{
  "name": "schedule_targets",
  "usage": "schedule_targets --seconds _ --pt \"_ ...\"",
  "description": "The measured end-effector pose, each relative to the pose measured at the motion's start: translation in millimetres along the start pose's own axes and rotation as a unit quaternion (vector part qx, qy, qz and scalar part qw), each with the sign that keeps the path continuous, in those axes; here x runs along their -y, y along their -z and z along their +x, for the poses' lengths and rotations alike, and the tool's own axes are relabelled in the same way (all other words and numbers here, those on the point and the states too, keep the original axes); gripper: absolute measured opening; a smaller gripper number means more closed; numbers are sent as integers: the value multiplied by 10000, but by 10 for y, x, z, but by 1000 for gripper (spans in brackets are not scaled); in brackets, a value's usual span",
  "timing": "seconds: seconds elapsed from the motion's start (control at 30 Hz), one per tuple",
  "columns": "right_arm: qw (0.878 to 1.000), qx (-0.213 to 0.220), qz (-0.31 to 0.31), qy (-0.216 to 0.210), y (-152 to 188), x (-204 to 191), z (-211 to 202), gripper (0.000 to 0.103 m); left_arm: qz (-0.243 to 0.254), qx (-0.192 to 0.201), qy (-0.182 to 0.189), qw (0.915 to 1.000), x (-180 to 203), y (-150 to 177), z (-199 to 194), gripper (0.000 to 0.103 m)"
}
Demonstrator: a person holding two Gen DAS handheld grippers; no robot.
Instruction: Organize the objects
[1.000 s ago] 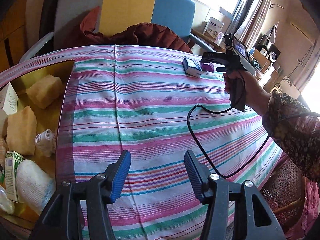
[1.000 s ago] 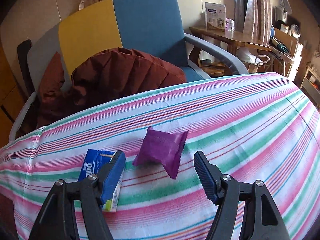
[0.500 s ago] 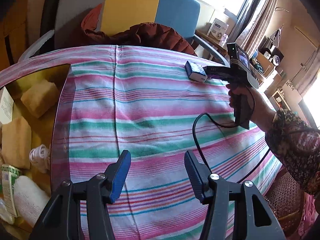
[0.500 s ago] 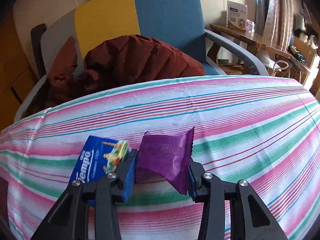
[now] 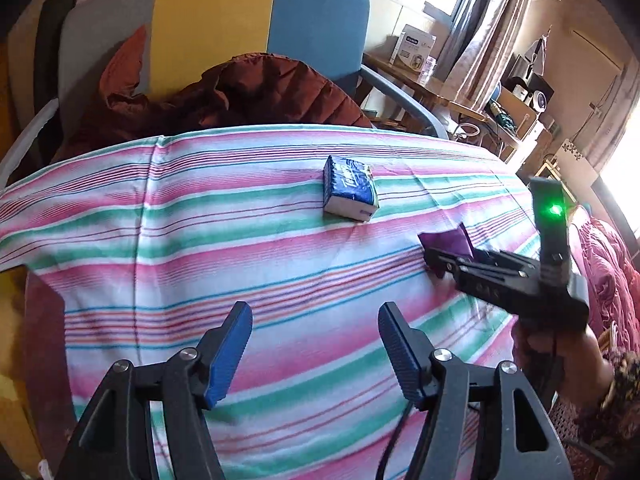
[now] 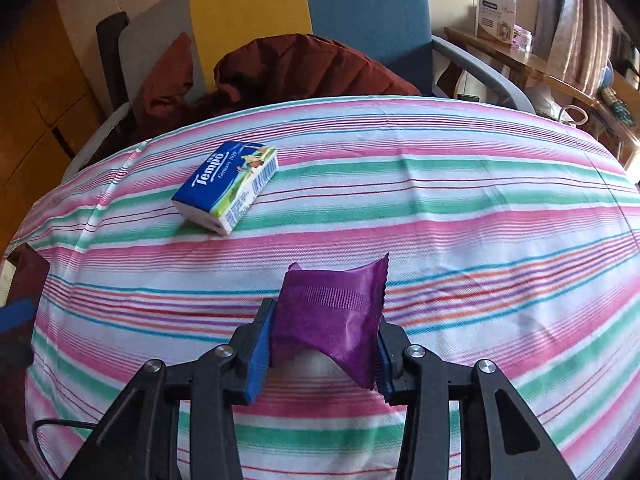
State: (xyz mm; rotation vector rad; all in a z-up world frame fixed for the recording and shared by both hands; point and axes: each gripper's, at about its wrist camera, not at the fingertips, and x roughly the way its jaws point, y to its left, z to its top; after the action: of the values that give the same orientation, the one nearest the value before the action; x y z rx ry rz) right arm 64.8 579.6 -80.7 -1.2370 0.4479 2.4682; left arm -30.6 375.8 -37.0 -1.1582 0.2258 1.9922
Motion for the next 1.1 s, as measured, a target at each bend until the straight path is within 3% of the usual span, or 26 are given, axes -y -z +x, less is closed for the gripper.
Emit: schedule_targets --seconds 0.2,0.5,0.67,0.8,1.1 --pt "9997 -125 193 -92 -91 49 63 44 -5 -177 -156 9997 243 -488 598 67" --pt "9964 -348 589 -500 -189 196 90 44 361 -386 -382 9979 491 -917 1279 67" --pt "9967 -380 550 -455 -195 162 94 44 528 -259 -628 9963 514 -895 1414 66" --pt "9974 -374 479 -395 -197 113 104 44 759 210 -903 9928 498 -754 1356 53" --pt "9983 -325 366 -324 -185 101 101 44 587 390 -929 9932 366 -586 1194 53"
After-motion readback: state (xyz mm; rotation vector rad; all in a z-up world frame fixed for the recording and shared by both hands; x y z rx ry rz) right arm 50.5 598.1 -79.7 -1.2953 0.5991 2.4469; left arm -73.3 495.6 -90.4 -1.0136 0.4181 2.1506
